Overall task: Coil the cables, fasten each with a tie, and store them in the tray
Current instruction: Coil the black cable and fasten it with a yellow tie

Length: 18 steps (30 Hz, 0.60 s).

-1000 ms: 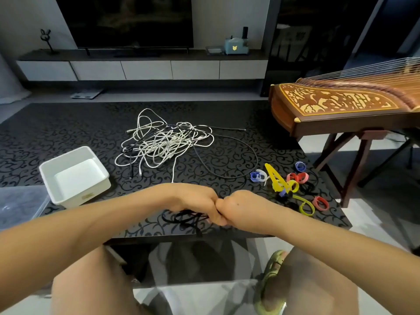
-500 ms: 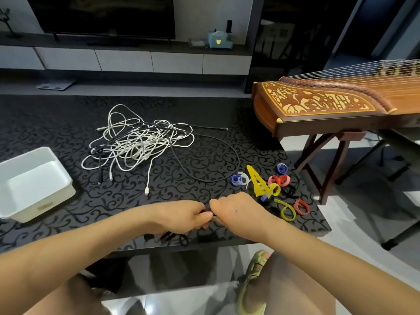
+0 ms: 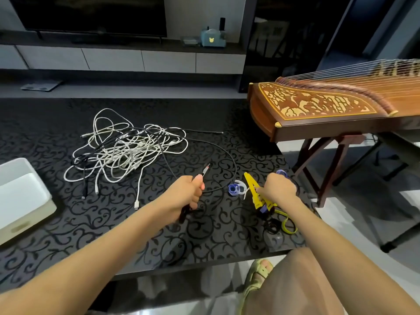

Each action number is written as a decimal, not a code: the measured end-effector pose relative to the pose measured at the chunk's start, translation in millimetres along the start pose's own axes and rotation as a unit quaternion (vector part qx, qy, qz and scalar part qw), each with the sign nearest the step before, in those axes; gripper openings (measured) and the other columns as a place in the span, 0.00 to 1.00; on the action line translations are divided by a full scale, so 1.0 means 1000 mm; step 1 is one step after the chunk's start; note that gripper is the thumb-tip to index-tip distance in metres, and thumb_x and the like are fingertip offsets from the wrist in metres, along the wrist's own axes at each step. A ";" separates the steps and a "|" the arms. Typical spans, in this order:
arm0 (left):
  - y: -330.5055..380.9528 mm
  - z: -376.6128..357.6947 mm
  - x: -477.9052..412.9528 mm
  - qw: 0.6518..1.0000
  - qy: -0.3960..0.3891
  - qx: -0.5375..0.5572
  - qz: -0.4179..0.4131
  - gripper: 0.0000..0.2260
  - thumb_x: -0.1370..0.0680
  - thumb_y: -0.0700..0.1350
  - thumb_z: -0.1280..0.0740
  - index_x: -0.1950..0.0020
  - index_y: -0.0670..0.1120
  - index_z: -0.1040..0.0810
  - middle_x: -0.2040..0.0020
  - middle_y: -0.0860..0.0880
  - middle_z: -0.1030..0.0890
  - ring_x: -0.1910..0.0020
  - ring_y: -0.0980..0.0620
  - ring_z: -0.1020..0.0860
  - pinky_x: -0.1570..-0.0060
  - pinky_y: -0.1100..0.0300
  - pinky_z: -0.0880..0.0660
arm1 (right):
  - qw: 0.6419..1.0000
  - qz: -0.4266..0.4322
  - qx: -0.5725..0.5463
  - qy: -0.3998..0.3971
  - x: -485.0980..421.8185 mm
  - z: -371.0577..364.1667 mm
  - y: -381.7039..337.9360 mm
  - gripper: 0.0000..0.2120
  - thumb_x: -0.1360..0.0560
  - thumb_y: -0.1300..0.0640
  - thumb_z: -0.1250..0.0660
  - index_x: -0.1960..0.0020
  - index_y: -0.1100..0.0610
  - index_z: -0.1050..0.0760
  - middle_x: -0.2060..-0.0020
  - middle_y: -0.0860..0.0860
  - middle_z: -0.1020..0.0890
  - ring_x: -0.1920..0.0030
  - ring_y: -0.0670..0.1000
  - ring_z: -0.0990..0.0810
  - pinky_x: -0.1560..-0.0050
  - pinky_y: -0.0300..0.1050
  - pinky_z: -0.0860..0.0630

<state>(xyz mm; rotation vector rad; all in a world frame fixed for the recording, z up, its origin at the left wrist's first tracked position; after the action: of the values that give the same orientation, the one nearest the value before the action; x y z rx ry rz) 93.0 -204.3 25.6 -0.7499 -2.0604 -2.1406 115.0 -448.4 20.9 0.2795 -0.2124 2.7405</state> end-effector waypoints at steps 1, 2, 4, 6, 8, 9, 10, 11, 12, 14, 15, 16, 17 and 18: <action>0.000 -0.001 -0.002 1.000 -0.005 0.029 0.006 0.16 0.16 0.48 0.48 0.62 0.44 0.33 0.77 0.56 0.38 0.80 0.59 0.42 0.79 0.68 0.41 | 1.000 -0.004 0.000 -0.008 -0.003 -0.005 0.001 0.17 0.24 0.54 0.35 0.67 0.57 0.38 0.70 0.51 0.30 0.64 0.55 0.26 0.65 0.42 0.34; 0.000 -0.002 -0.003 0.998 -0.010 0.057 0.013 0.16 0.16 0.48 0.47 0.62 0.45 0.33 0.77 0.56 0.37 0.80 0.59 0.42 0.79 0.68 0.41 | 1.000 -0.008 -0.006 -0.011 -0.006 -0.007 0.001 0.17 0.24 0.57 0.36 0.67 0.57 0.39 0.70 0.52 0.31 0.64 0.55 0.27 0.63 0.42 0.34; -0.003 -0.004 -0.004 0.993 -0.024 0.112 0.033 0.16 0.16 0.47 0.47 0.62 0.44 0.32 0.76 0.55 0.37 0.79 0.59 0.42 0.79 0.68 0.40 | 0.999 -0.017 -0.036 0.004 -0.007 -0.005 0.003 0.17 0.24 0.60 0.36 0.68 0.57 0.40 0.72 0.52 0.33 0.68 0.54 0.29 0.66 0.41 0.35; -0.006 -0.005 -0.004 0.987 -0.042 0.145 0.051 0.16 0.16 0.47 0.46 0.61 0.44 0.31 0.75 0.54 0.37 0.79 0.59 0.42 0.79 0.67 0.40 | 0.997 -0.023 -0.070 0.034 -0.006 0.002 0.007 0.17 0.25 0.62 0.37 0.70 0.58 0.39 0.74 0.53 0.34 0.74 0.51 0.34 0.72 0.39 0.39; -0.008 -0.006 -0.004 0.985 -0.056 0.155 0.058 0.15 0.16 0.47 0.46 0.60 0.43 0.30 0.74 0.54 0.38 0.79 0.59 0.41 0.79 0.67 0.40 | 0.991 -0.016 -0.115 0.069 -0.003 0.012 0.010 0.16 0.27 0.64 0.38 0.71 0.59 0.38 0.75 0.54 0.35 0.75 0.53 0.36 0.73 0.39 0.39; -0.009 -0.007 -0.004 0.983 -0.062 0.161 0.059 0.15 0.16 0.48 0.46 0.60 0.43 0.29 0.74 0.54 0.38 0.79 0.59 0.41 0.79 0.67 0.40 | 0.987 -0.011 -0.136 0.085 0.000 0.016 0.012 0.15 0.27 0.64 0.38 0.71 0.59 0.37 0.75 0.55 0.34 0.74 0.54 0.35 0.72 0.41 0.37; -0.009 -0.009 -0.004 0.982 -0.066 0.169 0.062 0.15 0.16 0.48 0.46 0.59 0.43 0.29 0.74 0.54 0.38 0.79 0.59 0.41 0.79 0.67 0.40 | 0.983 -0.005 -0.157 0.090 0.002 0.020 0.014 0.14 0.27 0.64 0.39 0.70 0.59 0.35 0.74 0.56 0.31 0.73 0.56 0.32 0.70 0.43 0.34; -0.010 -0.012 -0.005 0.980 -0.069 0.175 0.063 0.15 0.16 0.48 0.47 0.59 0.42 0.29 0.74 0.54 0.39 0.79 0.59 0.41 0.79 0.67 0.40 | 0.978 0.000 -0.191 0.084 0.004 0.021 0.015 0.13 0.26 0.64 0.39 0.69 0.60 0.31 0.73 0.57 0.26 0.71 0.57 0.28 0.68 0.45 0.30; -0.010 -0.015 -0.005 0.979 -0.070 0.180 0.063 0.15 0.16 0.48 0.47 0.59 0.42 0.30 0.74 0.54 0.39 0.79 0.59 0.42 0.79 0.67 0.40 | 0.967 0.000 -0.247 0.065 0.005 0.019 0.016 0.12 0.25 0.64 0.40 0.67 0.62 0.27 0.70 0.57 0.21 0.68 0.57 0.24 0.66 0.46 0.26; -0.009 -0.025 -0.006 0.978 -0.070 0.186 0.061 0.14 0.17 0.48 0.45 0.59 0.43 0.30 0.74 0.54 0.39 0.80 0.59 0.42 0.79 0.67 0.41 | 0.921 -0.009 -0.390 -0.007 0.009 0.008 0.015 0.10 0.22 0.64 0.39 0.61 0.64 0.25 0.68 0.57 0.18 0.68 0.54 0.22 0.66 0.46 0.23; -0.008 -0.030 -0.007 0.980 -0.067 0.180 0.056 0.13 0.18 0.48 0.42 0.59 0.43 0.30 0.74 0.54 0.39 0.79 0.59 0.42 0.79 0.67 0.42 | 0.896 -0.012 -0.442 -0.038 0.012 0.004 0.013 0.09 0.21 0.64 0.39 0.59 0.64 0.26 0.68 0.57 0.19 0.71 0.51 0.22 0.70 0.42 0.24; -0.006 -0.036 -0.010 0.983 -0.061 0.166 0.044 0.12 0.19 0.48 0.38 0.60 0.44 0.30 0.74 0.54 0.40 0.79 0.59 0.42 0.79 0.67 0.42 | 0.880 -0.011 -0.471 -0.058 0.013 0.002 0.011 0.08 0.21 0.65 0.39 0.59 0.64 0.27 0.68 0.56 0.20 0.73 0.49 0.24 0.74 0.39 0.26; -0.004 -0.043 -0.015 0.987 -0.052 0.146 0.030 0.11 0.22 0.46 0.34 0.62 0.45 0.30 0.73 0.54 0.40 0.78 0.58 0.42 0.79 0.67 0.42 | 0.869 -0.009 -0.489 -0.072 0.014 0.001 0.009 0.08 0.21 0.65 0.39 0.59 0.64 0.27 0.69 0.56 0.20 0.75 0.48 0.25 0.76 0.36 0.28; -0.002 -0.049 -0.021 0.991 -0.040 0.127 0.018 0.11 0.24 0.45 0.31 0.62 0.46 0.30 0.72 0.53 0.39 0.77 0.57 0.42 0.79 0.67 0.42 | 0.860 -0.007 -0.504 -0.085 0.014 0.000 0.008 0.08 0.21 0.66 0.39 0.59 0.64 0.26 0.69 0.56 0.21 0.76 0.47 0.25 0.77 0.36 0.29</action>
<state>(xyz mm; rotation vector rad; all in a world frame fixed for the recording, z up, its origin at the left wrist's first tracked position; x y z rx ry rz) 96.2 -257.0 17.0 -0.8426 -2.2819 -1.8085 98.8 -450.7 23.1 0.2055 -1.5855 2.1930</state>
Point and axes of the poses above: each hand's wrist, its own x-axis away from the middle knuckle, its own z-axis out of the back of the hand, y = z × x, the point moved 8 cm from there along -x, towards the middle knuckle
